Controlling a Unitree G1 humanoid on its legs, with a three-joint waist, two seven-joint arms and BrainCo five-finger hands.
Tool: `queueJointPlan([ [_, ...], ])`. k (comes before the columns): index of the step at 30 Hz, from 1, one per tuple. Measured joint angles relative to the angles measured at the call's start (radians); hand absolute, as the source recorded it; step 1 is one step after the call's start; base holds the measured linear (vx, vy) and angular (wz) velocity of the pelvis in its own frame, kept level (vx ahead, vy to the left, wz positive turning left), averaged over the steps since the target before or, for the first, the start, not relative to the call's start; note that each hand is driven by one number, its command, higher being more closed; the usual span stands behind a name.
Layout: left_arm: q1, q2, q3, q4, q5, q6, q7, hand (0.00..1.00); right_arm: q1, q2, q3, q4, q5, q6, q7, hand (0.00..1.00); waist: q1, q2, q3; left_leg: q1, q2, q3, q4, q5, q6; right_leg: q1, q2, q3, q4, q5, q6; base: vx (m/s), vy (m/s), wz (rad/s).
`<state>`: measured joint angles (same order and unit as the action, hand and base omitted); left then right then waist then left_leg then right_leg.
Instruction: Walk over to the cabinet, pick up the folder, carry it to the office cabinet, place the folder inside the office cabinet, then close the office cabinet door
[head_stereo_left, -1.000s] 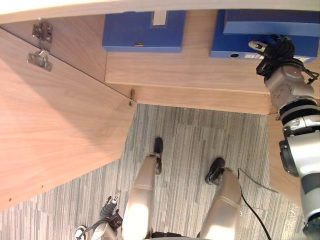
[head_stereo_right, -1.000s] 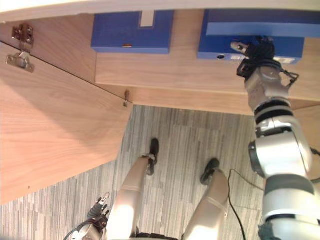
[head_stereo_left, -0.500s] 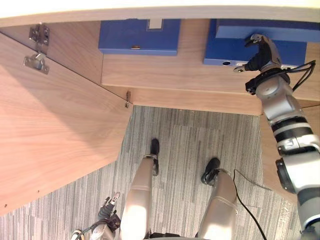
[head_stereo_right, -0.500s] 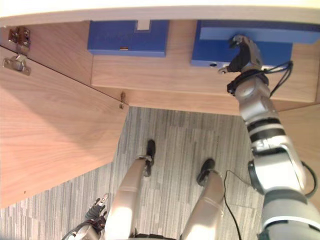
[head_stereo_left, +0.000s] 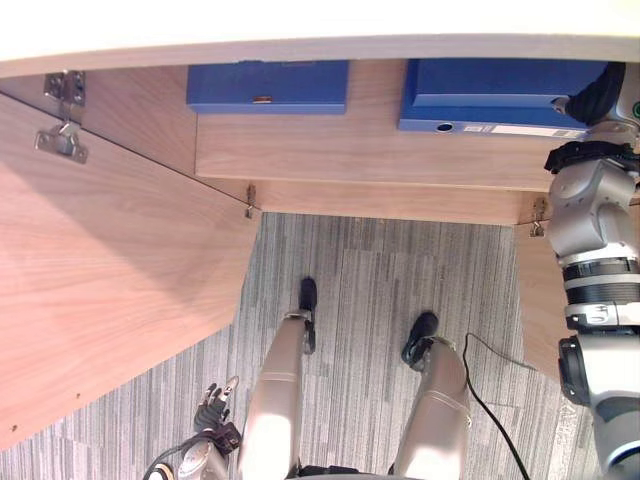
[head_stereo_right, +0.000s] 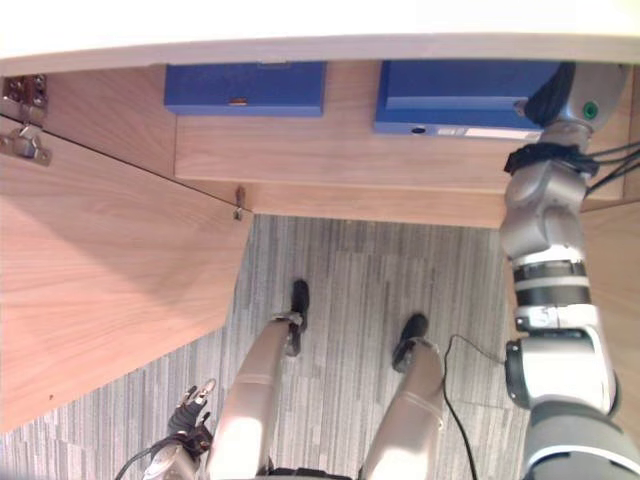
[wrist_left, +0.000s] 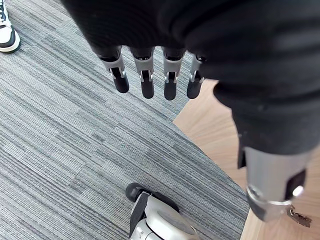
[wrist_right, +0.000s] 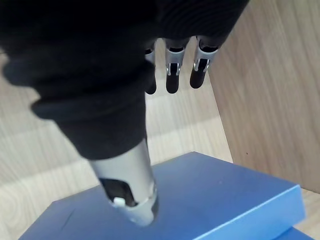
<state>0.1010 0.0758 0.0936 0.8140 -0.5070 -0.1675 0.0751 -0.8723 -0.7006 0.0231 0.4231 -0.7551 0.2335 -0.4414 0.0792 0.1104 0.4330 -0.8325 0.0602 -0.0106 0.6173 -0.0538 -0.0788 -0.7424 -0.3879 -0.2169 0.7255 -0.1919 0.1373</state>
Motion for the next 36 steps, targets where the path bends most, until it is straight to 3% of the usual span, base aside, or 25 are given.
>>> queueJointPlan([
  [5,0.0,0.001,-0.005,0.002,-0.006,0.0,0.006,0.0,0.084,0.038,0.009,-0.002,-0.017,-0.007,0.0,0.0,0.002,0.0,0.0,0.013,0.006,0.004,-0.005,-0.001,0.0,0.014,0.007,0.001,-0.014,0.006,0.0,0.01,-0.004,-0.04],
  [20,-0.001,0.035,-0.083,0.104,-0.009,-0.01,0.006,0.0,0.368,0.136,0.175,0.012,-0.129,-0.139,0.005,0.0,-0.004,-0.002,0.001,0.017,0.027,0.006,-0.002,-0.002,-0.002,0.017,0.039,0.006,-0.03,0.017,-0.009,0.0,-0.006,-0.04],
  [28,-0.001,0.036,-0.092,0.11,-0.013,-0.018,0.007,0.0,0.372,0.156,0.175,0.094,-0.117,-0.146,0.004,0.0,-0.001,-0.002,0.002,0.018,0.028,0.008,0.001,-0.003,-0.001,0.016,0.041,0.012,-0.03,0.02,-0.012,0.0,0.0,0.0],
  [36,-0.001,0.038,-0.106,0.109,-0.041,-0.021,0.017,0.0,0.325,0.192,0.173,0.16,-0.001,-0.144,0.004,0.0,0.012,-0.002,0.002,0.011,0.03,0.011,0.03,-0.019,0.0,0.007,0.044,0.026,-0.021,0.021,-0.012,0.0,0.011,-0.05],
])
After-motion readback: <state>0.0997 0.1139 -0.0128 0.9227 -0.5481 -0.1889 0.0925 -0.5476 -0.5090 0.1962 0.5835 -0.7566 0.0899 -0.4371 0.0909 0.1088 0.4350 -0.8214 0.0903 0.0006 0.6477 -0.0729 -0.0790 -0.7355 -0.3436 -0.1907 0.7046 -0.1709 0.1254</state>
